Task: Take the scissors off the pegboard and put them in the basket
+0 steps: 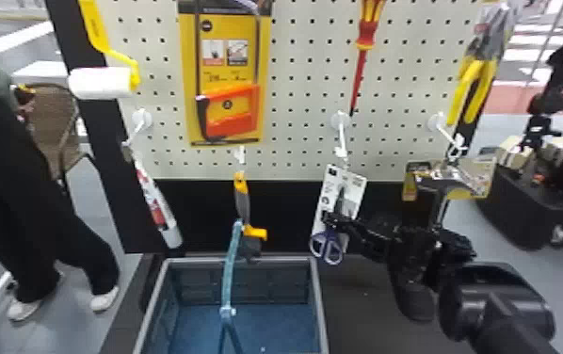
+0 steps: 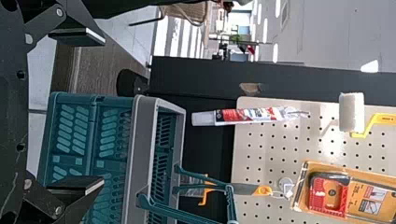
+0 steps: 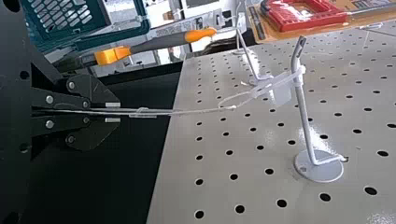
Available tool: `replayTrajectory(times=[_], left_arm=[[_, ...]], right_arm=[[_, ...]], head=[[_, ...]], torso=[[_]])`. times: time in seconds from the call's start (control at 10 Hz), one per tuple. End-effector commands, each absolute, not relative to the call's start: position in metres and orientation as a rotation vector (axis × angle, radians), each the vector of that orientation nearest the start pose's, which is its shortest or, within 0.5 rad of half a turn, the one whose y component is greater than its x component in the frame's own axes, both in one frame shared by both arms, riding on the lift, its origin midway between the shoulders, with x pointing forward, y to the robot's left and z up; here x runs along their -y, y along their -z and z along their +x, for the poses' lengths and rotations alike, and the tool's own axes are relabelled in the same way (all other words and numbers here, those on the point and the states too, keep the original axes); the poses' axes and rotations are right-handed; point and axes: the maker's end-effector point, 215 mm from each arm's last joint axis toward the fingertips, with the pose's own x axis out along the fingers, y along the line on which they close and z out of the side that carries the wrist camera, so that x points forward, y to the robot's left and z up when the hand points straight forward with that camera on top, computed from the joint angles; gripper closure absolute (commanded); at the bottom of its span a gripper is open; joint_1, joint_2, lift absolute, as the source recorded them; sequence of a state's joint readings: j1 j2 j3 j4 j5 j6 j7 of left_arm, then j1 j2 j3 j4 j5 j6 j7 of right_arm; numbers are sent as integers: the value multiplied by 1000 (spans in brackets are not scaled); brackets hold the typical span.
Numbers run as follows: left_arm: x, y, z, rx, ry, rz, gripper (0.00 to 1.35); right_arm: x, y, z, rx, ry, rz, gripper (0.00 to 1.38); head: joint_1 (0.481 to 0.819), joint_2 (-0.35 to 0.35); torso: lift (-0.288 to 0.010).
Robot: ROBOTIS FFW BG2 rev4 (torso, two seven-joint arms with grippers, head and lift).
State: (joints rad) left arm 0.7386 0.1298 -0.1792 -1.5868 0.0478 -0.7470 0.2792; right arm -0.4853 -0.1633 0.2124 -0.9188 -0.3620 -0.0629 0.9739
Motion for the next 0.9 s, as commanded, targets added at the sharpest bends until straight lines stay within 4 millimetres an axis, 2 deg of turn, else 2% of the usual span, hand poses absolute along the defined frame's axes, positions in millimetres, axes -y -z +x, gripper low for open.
replayTrajectory(times=[0.0, 0.5, 0.7, 0.8], left_arm=[[-221, 446, 286, 3, -87, -61, 242], [-221, 446, 286, 3, -86, -60, 242], [-222, 447, 285, -2, -89, -62, 246], [-223, 446, 287, 1, -89, -60, 249]], right_arm=[[73, 340, 613, -69, -1022, 171, 1174], [70, 333, 612, -52, -1029, 166, 1174], [56, 301, 602, 2, -1047, 164, 1174], [53, 295, 595, 13, -1047, 167, 1174]], head=[[549, 0], [549, 0], [549, 0], [549, 0]], torso=[[-100], [-100], [-100], [-100]])
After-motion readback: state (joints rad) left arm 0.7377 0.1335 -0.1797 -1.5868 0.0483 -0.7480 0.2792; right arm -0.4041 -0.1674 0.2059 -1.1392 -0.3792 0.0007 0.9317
